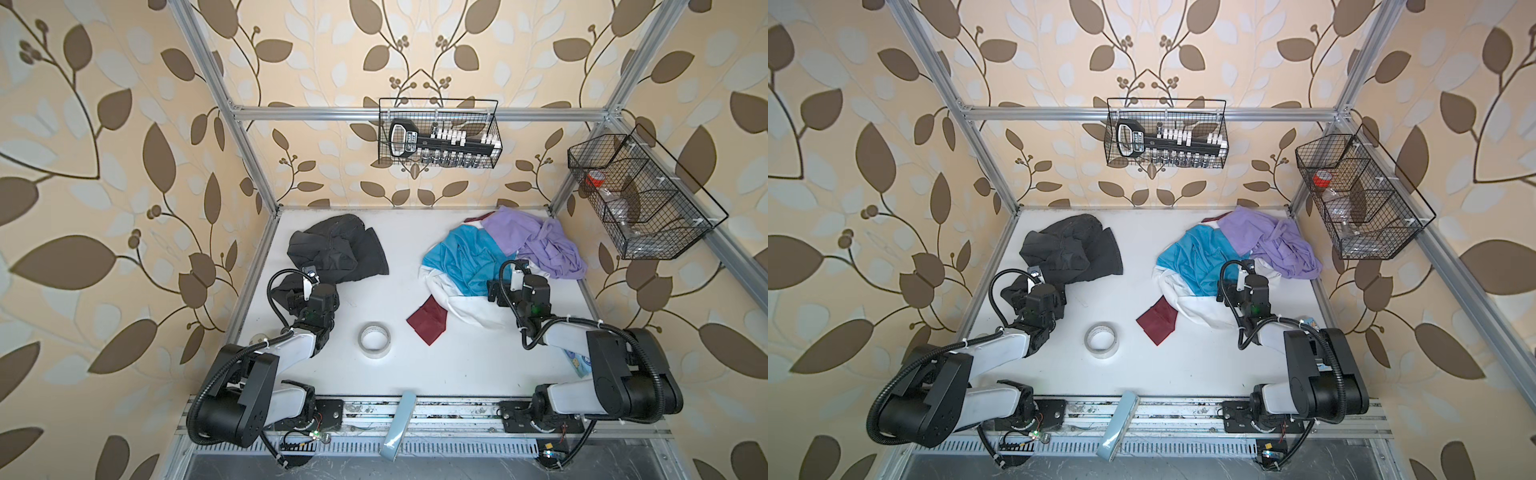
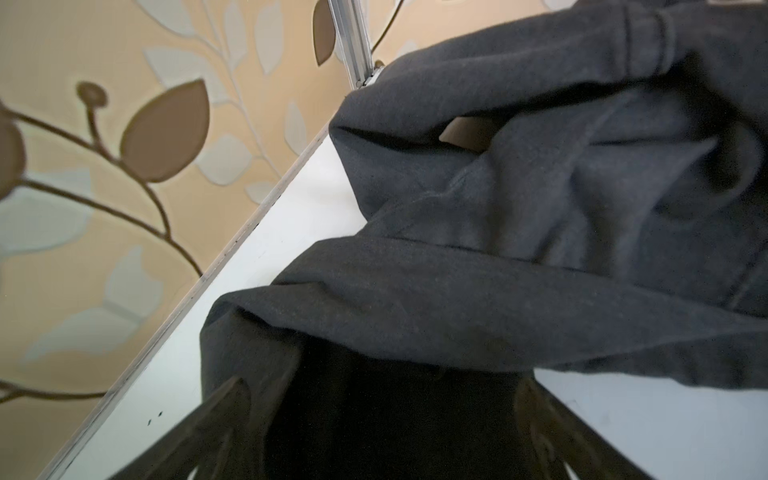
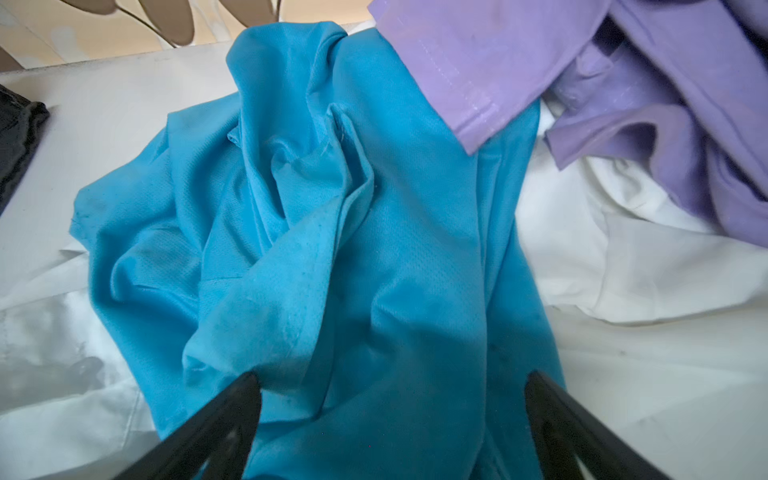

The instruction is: Pick out a specific cloth from the pile

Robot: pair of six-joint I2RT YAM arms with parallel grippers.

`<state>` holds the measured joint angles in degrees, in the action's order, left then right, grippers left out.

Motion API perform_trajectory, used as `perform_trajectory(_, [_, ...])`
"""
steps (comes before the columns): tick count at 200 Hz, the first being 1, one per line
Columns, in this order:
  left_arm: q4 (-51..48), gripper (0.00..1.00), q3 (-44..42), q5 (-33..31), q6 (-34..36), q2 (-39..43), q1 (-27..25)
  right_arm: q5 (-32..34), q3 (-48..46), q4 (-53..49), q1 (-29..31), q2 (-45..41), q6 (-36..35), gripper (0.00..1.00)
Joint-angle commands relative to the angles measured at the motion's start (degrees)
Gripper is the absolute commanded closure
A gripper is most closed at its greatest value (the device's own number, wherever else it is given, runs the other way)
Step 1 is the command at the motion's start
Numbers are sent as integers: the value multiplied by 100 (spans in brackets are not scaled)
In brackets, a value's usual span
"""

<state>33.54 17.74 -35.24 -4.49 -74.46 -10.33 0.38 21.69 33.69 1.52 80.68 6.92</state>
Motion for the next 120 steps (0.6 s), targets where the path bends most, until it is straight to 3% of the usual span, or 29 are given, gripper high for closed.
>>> perform_trajectory(1, [1312,1,-47,518,209,-391,75,146,-60,1126,-57,5,-435,0])
perform_trajectory(13, [1927,1,-147,782,441,-707,75,89,-158,1419,-151,0,-488,0])
perform_trajectory(37, [1736,1,-132,1342,423,-698,182,-160,-506,2364,-401,262,-385,0])
perform_trajectory(56, [2747,1,-295,1529,664,-1344,198,-343,-664,2688,-490,375,-366,1])
perform_trajectory(74, [1727,1,-62,1760,506,-1012,256,-554,-869,3281,-569,558,-358,0])
perform_trajectory(92, [1532,1,173,1542,385,-1196,356,-641,-850,3167,-577,517,-383,0])
perform_trajectory(120, [1032,1,385,1821,133,-1166,637,-601,-823,3121,-575,535,-375,0])
